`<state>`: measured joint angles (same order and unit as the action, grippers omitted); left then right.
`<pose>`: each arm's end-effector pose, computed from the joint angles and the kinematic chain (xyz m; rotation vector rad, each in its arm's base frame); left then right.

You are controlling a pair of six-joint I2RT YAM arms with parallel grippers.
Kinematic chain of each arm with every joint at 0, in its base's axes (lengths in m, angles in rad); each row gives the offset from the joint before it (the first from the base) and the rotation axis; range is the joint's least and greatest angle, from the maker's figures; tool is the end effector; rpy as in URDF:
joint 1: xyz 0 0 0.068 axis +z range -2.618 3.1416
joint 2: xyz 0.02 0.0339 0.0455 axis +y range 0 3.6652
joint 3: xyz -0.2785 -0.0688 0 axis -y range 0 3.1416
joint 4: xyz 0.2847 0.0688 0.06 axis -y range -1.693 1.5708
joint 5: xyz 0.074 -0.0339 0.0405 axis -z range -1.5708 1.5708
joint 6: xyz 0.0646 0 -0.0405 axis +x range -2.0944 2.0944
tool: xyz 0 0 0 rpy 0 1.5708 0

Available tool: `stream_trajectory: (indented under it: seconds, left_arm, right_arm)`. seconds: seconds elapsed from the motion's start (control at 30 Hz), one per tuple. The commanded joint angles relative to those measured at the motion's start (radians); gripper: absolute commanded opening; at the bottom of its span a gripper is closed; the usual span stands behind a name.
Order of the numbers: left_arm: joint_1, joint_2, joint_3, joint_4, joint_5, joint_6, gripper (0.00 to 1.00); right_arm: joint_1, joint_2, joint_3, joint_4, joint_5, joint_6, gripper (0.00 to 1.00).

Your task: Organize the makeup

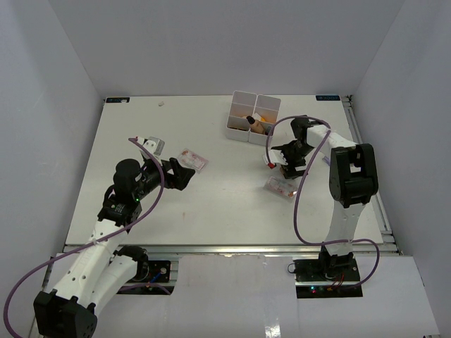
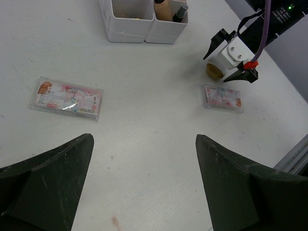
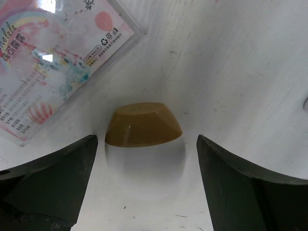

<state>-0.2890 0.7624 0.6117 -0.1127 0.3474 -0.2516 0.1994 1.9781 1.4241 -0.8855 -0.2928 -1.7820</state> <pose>0.2230 -0.0892 0.2873 0.2845 1.8532 -0.6943 0.4097 0.1018 0.1358 -2.3883 1.5322 0.1614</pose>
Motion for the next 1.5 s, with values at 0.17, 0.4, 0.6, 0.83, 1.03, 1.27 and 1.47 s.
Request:
stream_trajectory:
  seconds: [0.17, 0.4, 0.6, 0.83, 1.03, 1.27, 1.47]
  left_arm:
    - [0.008, 0.001, 0.0, 0.002, 0.001, 0.008, 0.98]
    - [0.008, 0.001, 0.0, 0.002, -0.004, 0.008, 0.98]
    - [0.009, 0.001, 0.0, 0.0, -0.012, 0.008, 0.98]
    - [0.01, 0.001, -0.001, 0.0, -0.018, 0.008, 0.98]
    - [0.01, 0.0, -0.001, -0.002, -0.023, 0.008, 0.98]
    - [0.01, 0.005, -0.001, -0.004, -0.038, 0.008, 0.98]
    - [0.011, 0.02, -0.001, -0.01, -0.056, 0.009, 0.98]
  right_arm:
    - [0.006, 0.044, 0.021, -0.007, 0.038, 0.062, 0.97]
    - [0.005, 0.045, 0.041, -0.009, 0.031, 0.116, 0.79]
    - [0.006, 0.028, 0.044, 0.0, 0.011, 0.173, 0.58]
    - [0.005, -0.071, 0.047, 0.054, -0.057, 0.365, 0.33]
    - [0.005, -0.183, 0.123, 0.17, -0.182, 0.707, 0.27]
    - [0.007, -0.27, 0.136, 0.438, -0.257, 1.205, 0.31]
    - [0.016, -0.269, 0.129, 0.727, -0.23, 1.519, 0.34]
